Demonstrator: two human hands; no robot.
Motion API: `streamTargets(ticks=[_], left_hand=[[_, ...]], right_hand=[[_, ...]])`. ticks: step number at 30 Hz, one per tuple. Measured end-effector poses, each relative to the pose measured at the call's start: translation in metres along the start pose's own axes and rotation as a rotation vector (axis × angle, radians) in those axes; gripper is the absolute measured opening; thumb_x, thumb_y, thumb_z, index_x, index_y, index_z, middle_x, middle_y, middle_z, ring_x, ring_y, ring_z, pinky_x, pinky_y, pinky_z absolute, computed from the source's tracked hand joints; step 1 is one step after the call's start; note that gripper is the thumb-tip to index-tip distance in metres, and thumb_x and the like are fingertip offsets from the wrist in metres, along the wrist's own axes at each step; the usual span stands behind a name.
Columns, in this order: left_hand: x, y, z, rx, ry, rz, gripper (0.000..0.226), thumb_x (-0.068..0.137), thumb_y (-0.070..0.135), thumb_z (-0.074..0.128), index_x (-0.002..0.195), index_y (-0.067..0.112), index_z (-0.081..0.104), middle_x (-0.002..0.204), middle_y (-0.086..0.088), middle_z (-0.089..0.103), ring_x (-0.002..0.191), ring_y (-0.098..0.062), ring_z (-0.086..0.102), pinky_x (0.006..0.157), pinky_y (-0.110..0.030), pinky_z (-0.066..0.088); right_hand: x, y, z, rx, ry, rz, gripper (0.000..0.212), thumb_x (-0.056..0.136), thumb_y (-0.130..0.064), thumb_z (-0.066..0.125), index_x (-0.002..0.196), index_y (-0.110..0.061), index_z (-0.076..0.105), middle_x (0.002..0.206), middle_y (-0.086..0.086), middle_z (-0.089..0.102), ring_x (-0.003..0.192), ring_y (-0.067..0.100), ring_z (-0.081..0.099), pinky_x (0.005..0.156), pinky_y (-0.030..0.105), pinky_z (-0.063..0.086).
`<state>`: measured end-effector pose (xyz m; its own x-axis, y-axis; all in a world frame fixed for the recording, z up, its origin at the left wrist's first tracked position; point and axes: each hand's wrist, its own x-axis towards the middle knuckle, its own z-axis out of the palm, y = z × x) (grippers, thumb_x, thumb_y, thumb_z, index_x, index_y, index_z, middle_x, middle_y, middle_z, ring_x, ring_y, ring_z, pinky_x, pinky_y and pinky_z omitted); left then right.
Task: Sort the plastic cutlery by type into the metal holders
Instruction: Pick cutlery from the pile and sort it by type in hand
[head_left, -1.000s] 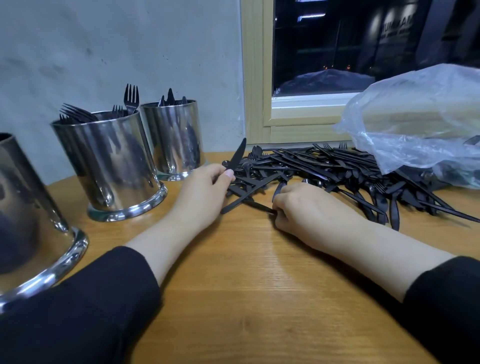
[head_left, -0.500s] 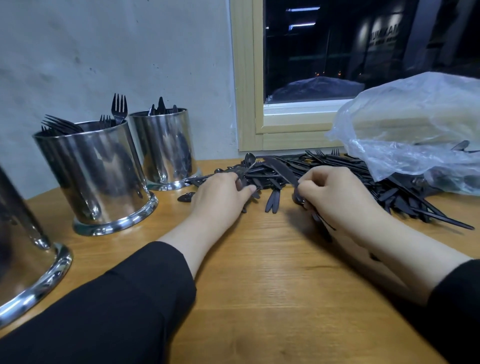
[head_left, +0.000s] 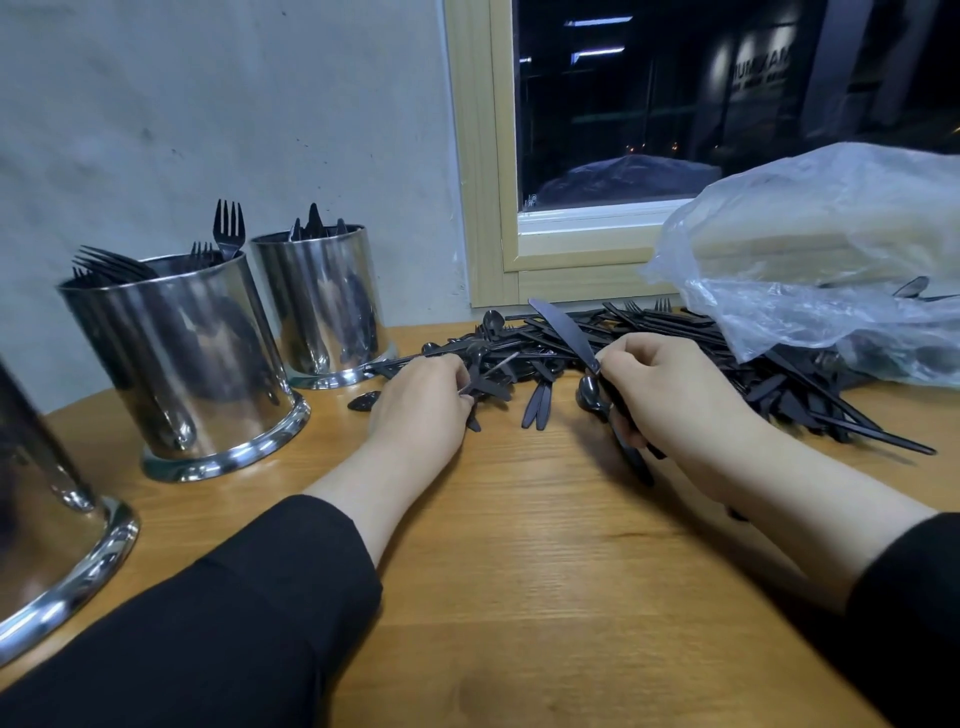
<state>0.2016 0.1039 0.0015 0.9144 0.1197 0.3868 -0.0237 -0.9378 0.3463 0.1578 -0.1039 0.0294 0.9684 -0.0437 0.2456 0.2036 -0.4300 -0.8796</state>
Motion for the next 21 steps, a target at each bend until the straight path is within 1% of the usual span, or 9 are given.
streamTargets(ticks=[3, 7, 12, 14, 15, 17, 18, 20, 21], left_hand=[[0.001, -0.001, -0.002, 0.017, -0.014, -0.012, 0.022, 0.097, 0.025, 0.065, 0.119, 0.023, 0.068, 0.108, -0.001, 0.069, 0.108, -0.027, 0.061, 0.077, -0.032, 0.04], [-0.002, -0.001, -0.004, 0.097, -0.017, -0.009, 0.017, 0.099, 0.024, 0.059, 0.113, 0.021, 0.069, 0.097, -0.001, 0.065, 0.089, -0.027, 0.054, 0.071, -0.035, 0.04], [-0.004, -0.002, -0.009, 0.124, 0.027, 0.033, 0.024, 0.098, 0.007, 0.049, 0.112, 0.013, 0.068, 0.094, -0.006, 0.067, 0.087, -0.029, 0.06, 0.068, -0.038, 0.049], [-0.005, 0.001, -0.012, 0.037, 0.04, 0.028, 0.028, 0.1, 0.007, 0.046, 0.116, 0.014, 0.069, 0.093, -0.007, 0.068, 0.086, -0.03, 0.061, 0.071, -0.041, 0.053], [-0.006, 0.004, -0.015, -0.056, 0.054, 0.018, 0.03, 0.102, 0.008, 0.044, 0.118, 0.015, 0.069, 0.092, -0.006, 0.068, 0.085, -0.029, 0.061, 0.072, -0.042, 0.054], [-0.008, 0.01, -0.02, -0.283, 0.085, -0.01, 0.033, 0.106, 0.009, 0.04, 0.122, 0.017, 0.067, 0.093, -0.007, 0.069, 0.085, -0.029, 0.064, 0.078, -0.046, 0.056], [-0.009, 0.015, -0.023, -0.377, 0.092, -0.019, 0.034, 0.107, 0.009, 0.038, 0.124, 0.017, 0.066, 0.094, -0.008, 0.068, 0.085, -0.029, 0.065, 0.078, -0.045, 0.057], [-0.015, 0.024, -0.027, -0.511, 0.087, -0.023, 0.034, 0.109, 0.01, 0.035, 0.12, 0.028, 0.062, 0.09, -0.003, 0.064, 0.072, -0.022, 0.059, 0.066, -0.035, 0.053], [-0.019, 0.03, -0.029, -0.561, 0.084, -0.025, 0.034, 0.109, 0.012, 0.034, 0.114, 0.036, 0.058, 0.086, 0.001, 0.061, 0.066, -0.018, 0.055, 0.061, -0.032, 0.048]], right_hand=[[0.0, 0.001, 0.001, 0.008, -0.006, 0.005, 0.021, 0.093, -0.016, 0.046, 0.087, -0.004, 0.063, 0.051, -0.004, 0.056, 0.039, 0.013, 0.045, 0.038, 0.017, 0.031], [0.002, 0.002, 0.002, 0.024, -0.009, 0.007, 0.022, 0.093, -0.016, 0.045, 0.087, -0.007, 0.064, 0.058, -0.002, 0.06, 0.042, 0.013, 0.047, 0.038, 0.017, 0.032], [0.002, 0.004, 0.002, 0.064, -0.006, 0.016, 0.022, 0.094, -0.014, 0.046, 0.087, -0.006, 0.064, 0.059, 0.0, 0.061, 0.042, 0.013, 0.047, 0.037, 0.017, 0.032], [0.002, 0.004, 0.002, 0.093, -0.01, 0.019, 0.021, 0.095, -0.014, 0.047, 0.087, -0.005, 0.064, 0.058, 0.002, 0.06, 0.042, 0.014, 0.048, 0.037, 0.017, 0.032], [0.002, 0.005, 0.002, 0.112, -0.014, 0.021, 0.021, 0.096, -0.014, 0.048, 0.087, -0.004, 0.064, 0.058, 0.003, 0.06, 0.042, 0.015, 0.049, 0.037, 0.017, 0.034], [0.001, 0.004, 0.003, 0.181, -0.031, 0.037, 0.02, 0.097, -0.014, 0.05, 0.088, -0.004, 0.065, 0.059, 0.004, 0.061, 0.047, 0.018, 0.056, 0.043, 0.022, 0.045], [0.001, 0.004, 0.004, 0.234, -0.042, 0.052, 0.019, 0.098, -0.013, 0.051, 0.088, -0.005, 0.066, 0.06, 0.004, 0.062, 0.05, 0.019, 0.06, 0.05, 0.028, 0.054], [0.0, 0.004, 0.006, 0.329, -0.068, 0.085, 0.018, 0.099, -0.013, 0.054, 0.089, -0.007, 0.067, 0.066, 0.004, 0.065, 0.06, 0.021, 0.067, 0.066, 0.038, 0.062], [0.0, 0.004, 0.007, 0.36, -0.082, 0.094, 0.016, 0.098, -0.013, 0.056, 0.088, -0.007, 0.068, 0.071, 0.007, 0.067, 0.064, 0.022, 0.07, 0.068, 0.04, 0.062]])
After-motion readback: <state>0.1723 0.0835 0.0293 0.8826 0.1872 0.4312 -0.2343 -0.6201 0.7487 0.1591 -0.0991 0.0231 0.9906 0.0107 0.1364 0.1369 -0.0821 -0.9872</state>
